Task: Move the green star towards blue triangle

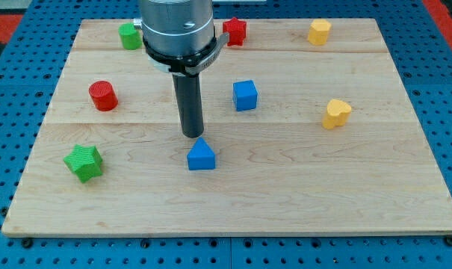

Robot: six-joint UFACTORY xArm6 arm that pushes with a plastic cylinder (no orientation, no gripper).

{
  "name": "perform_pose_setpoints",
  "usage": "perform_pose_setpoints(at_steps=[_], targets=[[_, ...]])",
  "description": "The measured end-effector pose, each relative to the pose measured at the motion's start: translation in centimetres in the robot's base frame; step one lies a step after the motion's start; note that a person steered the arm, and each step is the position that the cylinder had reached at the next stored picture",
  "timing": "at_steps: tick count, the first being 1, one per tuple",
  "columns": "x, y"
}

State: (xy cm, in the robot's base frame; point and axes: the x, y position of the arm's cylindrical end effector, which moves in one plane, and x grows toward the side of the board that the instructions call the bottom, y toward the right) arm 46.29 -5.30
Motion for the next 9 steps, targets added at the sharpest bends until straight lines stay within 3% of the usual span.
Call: perform_pose_setpoints(at_steps=[3, 4, 5, 7, 8, 9], targets=[[4.1, 0.6], [4.0, -2.3], [3.3, -11.1], [2.1, -18.2], [4.4, -18.8], [6.4, -10.7]])
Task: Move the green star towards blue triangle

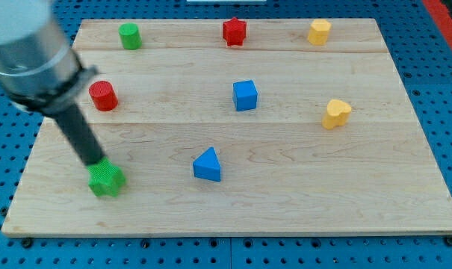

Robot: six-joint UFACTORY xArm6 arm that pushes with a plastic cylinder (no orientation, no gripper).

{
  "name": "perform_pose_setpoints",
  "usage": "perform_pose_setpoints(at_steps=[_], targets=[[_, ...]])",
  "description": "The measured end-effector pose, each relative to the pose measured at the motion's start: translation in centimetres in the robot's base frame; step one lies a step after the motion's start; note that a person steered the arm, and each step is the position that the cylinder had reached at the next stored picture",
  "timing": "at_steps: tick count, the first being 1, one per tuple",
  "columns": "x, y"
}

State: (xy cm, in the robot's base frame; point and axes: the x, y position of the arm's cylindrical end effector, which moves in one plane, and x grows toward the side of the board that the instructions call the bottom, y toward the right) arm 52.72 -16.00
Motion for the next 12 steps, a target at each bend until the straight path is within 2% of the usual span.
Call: perform_pose_setpoints(at_steps=[1, 2, 3, 5, 6, 9, 12], targets=[[1.2, 1.4], [1.9, -4.9], [4.6, -5.0], [5.0, 3.6], [4.9, 6.1], [4.7, 6.9], [4.7, 5.1]])
